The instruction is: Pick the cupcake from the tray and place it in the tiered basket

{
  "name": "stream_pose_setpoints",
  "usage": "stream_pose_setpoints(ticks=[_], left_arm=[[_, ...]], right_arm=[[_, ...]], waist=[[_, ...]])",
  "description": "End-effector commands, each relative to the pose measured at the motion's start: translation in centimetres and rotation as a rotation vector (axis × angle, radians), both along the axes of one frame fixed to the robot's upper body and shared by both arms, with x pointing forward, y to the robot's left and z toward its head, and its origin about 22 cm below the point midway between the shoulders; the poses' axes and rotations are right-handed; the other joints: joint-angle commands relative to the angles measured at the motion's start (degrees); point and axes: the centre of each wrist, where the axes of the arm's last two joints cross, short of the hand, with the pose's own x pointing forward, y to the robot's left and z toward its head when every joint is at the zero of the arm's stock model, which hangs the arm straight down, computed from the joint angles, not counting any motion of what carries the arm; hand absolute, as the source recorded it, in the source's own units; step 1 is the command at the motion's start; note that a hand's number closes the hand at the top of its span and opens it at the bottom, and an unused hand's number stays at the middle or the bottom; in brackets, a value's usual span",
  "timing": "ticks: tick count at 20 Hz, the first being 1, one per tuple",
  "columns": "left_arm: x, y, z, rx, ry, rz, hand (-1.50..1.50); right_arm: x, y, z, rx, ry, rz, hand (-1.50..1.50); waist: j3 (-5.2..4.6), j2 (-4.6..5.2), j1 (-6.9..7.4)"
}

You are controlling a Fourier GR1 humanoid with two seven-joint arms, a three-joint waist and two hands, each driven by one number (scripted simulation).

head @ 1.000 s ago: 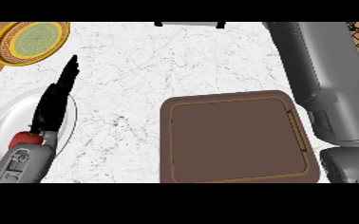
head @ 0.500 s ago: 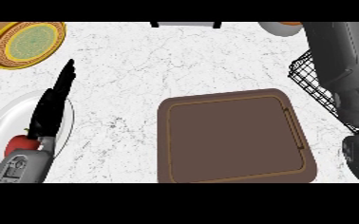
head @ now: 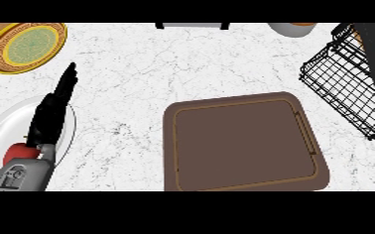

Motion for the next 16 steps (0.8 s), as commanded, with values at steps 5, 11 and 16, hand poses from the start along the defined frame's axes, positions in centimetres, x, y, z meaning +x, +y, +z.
stream_pose_setpoints(ticks=[5, 11, 16], left_arm=[[0.0, -0.2, -0.6, -0.003, 0.001, 0.019, 0.0], [-0.5, 0.2, -0.7, -0.003, 0.021, 0.02, 0.0], [-0.8, -0.3, -0.5, -0.014, 0.006, 0.004, 0.0]], right_arm=[[-1.0, -4.2, -0.1, -0.025, 0.095, -0.074, 1.5], [-2.1, -6.7, -3.2, 0.074, 0.124, -0.001, 1.5], [-3.1, -8.3, -3.0, 0.176, 0.095, 0.041, 1.5]], waist=[[0.02, -0.25, -0.59], [0.03, -0.3, -0.75], [0.03, -0.43, -0.84]])
